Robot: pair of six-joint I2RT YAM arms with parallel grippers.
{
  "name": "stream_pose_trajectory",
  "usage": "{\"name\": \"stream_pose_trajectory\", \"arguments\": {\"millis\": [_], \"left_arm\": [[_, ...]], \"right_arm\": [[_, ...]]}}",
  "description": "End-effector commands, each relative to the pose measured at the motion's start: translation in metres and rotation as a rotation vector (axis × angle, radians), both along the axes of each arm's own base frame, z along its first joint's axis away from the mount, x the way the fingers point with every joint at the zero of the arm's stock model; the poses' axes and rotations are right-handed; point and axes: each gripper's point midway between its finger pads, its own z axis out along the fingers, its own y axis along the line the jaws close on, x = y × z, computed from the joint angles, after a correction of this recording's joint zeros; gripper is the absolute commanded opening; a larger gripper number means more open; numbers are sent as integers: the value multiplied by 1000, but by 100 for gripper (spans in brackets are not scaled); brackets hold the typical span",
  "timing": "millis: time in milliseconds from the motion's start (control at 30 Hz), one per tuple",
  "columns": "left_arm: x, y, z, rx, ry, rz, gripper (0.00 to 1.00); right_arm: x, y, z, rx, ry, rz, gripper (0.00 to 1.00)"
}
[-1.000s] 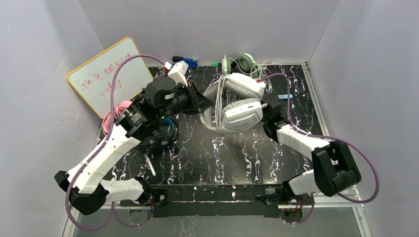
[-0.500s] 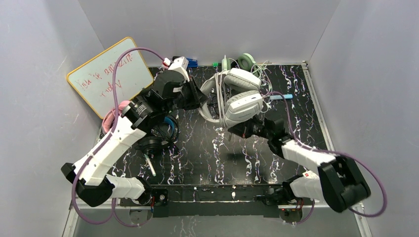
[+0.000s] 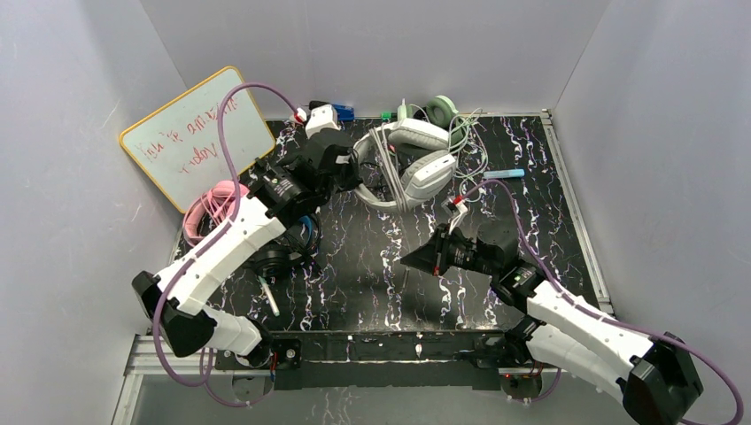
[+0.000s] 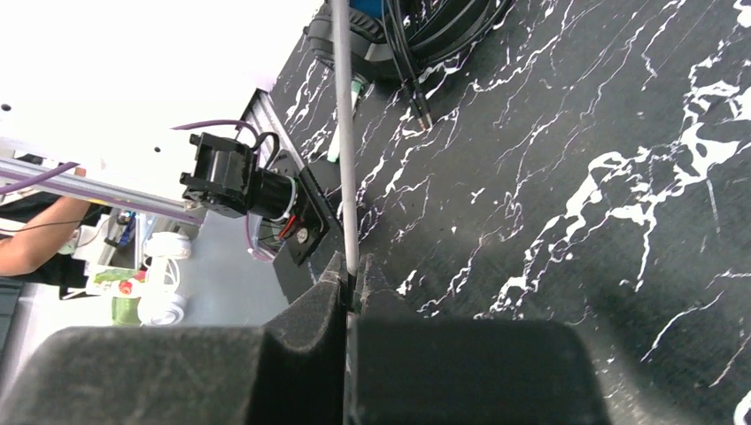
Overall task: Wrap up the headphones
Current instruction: Wrap the headphones cable around the headphones.
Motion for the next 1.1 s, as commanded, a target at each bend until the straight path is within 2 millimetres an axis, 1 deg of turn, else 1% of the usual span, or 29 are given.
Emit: {"name": "stream_pose_trajectory", "arguments": {"millis": [0, 133, 233, 267, 300, 333, 367, 500, 600, 700, 800, 867, 1000, 1067], "left_arm": [[33, 16, 12, 17, -140, 160, 0], [43, 23, -11, 162, -146, 160, 0], [51, 27, -33, 296, -135, 148, 0], [52, 28, -42, 331, -123, 141, 0], [53, 27, -50, 361, -114, 128, 0], [54, 26, -57, 379, -109, 115, 0], [54, 23, -64, 394, -105, 94, 0], [50, 11, -93, 399, -105, 26, 0], [43, 5, -110, 385, -109, -13, 0], [35, 1, -123, 379, -99, -46, 0], [25, -2, -133, 364, -84, -86, 0], [19, -5, -140, 354, -73, -112, 0], [6, -11, -158, 312, -22, -142, 0], [0, -18, -166, 271, 0, -161, 0]], "right_arm": [[-12, 0, 20, 10, 56, -2, 1], [-17, -4, 37, 12, 51, -2, 1], [-20, -2, 53, 23, 45, 22, 1], [-19, 0, 58, 24, 44, 27, 1], [-18, 2, 57, 6, 62, 30, 1], [-16, 4, 62, 3, 65, 30, 1], [-13, 6, 63, -6, 76, 28, 1], [5, 20, 64, -11, 114, -6, 1], [27, 28, 64, -17, 161, -87, 1], [46, 35, 71, -13, 175, -148, 1], [62, 37, 69, -9, 218, -229, 4], [70, 36, 63, -11, 251, -277, 10], [82, 43, 58, 47, 333, -324, 11], [86, 46, 52, 59, 382, -349, 11]]}}
